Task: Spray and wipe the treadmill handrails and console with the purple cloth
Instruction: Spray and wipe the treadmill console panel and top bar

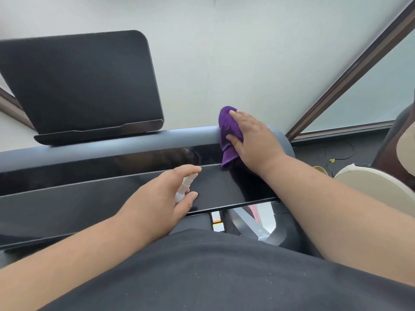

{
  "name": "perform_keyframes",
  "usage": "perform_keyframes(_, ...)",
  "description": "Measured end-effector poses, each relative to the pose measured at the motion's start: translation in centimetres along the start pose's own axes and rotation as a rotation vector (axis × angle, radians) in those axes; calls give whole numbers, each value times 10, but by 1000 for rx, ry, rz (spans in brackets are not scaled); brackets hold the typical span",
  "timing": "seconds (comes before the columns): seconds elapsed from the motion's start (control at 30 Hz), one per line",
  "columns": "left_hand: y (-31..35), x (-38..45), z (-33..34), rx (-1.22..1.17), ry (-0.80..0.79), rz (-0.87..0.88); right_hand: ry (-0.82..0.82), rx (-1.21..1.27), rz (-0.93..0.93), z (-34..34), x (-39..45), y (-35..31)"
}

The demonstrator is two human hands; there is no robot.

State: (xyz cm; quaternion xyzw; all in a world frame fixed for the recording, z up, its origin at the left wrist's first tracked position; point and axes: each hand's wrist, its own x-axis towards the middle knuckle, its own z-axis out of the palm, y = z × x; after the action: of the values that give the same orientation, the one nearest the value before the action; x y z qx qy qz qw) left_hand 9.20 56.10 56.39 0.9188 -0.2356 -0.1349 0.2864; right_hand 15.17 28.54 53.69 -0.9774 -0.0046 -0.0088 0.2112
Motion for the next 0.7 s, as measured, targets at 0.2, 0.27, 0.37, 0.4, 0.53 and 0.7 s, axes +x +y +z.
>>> perform_keyframes(0.2,1,2,-8,3,48,3,-4,88,-229,29,10,-60)
perform_keyframes(0.27,2,3,-9,8,51,1,-105,-163,-299,41,14,-66)
perform_keyframes(0.37,6,6,-9,19,44,15,-112,-241,-257,41,18,-54)
perform_keyframes(0.4,6,7,-9,18,42,20,-110,-231,-227,37,18,-46)
perform_keyframes(0.53,5,8,-7,13,34,14,-114,-212,-61,10,19,-6)
perform_keyframes(0.7,3,7,-5,-7,33,11,-112,-190,133,-21,8,38)
